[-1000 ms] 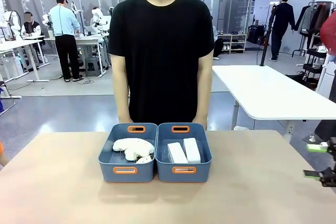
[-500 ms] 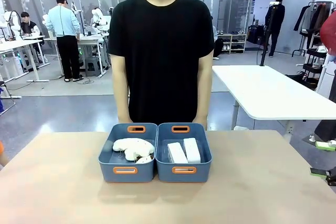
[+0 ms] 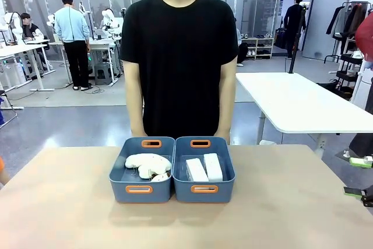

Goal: Sort the digital clocks into the basket.
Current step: Pick up the Digital clock from the table and place it into the empty Plastic storage basket.

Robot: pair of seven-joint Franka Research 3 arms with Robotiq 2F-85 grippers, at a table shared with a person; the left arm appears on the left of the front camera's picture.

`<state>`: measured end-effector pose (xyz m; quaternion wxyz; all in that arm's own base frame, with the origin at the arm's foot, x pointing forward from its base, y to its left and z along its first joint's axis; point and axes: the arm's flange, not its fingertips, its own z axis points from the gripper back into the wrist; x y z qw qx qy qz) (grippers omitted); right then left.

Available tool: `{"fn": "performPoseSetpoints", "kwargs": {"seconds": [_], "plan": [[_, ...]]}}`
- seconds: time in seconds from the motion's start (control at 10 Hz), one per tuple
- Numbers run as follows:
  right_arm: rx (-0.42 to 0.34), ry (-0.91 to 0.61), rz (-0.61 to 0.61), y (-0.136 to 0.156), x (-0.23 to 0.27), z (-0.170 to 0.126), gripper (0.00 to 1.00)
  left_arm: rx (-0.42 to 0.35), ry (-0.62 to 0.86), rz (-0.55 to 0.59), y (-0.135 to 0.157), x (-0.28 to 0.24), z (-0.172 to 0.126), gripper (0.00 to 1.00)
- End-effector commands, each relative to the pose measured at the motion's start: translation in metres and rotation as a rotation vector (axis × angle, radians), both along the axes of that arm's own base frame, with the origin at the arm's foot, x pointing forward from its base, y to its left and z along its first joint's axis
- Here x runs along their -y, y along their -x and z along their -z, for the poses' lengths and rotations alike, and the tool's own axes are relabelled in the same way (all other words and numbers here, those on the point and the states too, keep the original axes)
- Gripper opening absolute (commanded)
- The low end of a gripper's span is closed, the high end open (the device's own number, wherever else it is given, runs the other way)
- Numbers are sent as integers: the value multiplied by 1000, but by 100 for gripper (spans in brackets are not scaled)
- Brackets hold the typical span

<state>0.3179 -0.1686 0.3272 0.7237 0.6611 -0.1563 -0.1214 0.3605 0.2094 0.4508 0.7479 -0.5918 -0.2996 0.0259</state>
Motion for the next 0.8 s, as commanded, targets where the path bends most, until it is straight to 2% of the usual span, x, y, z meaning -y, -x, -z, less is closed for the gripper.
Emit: {"fn": "performPoseSetpoints", "kwargs": {"seconds": [0.0, 0.7], "plan": [[-4, 9, -8, 0, 2, 0, 100, -2, 2, 3, 1, 0, -3, 100], [-4, 9, -8, 0, 2, 0, 100, -2, 2, 3, 1, 0, -3, 100]]}}
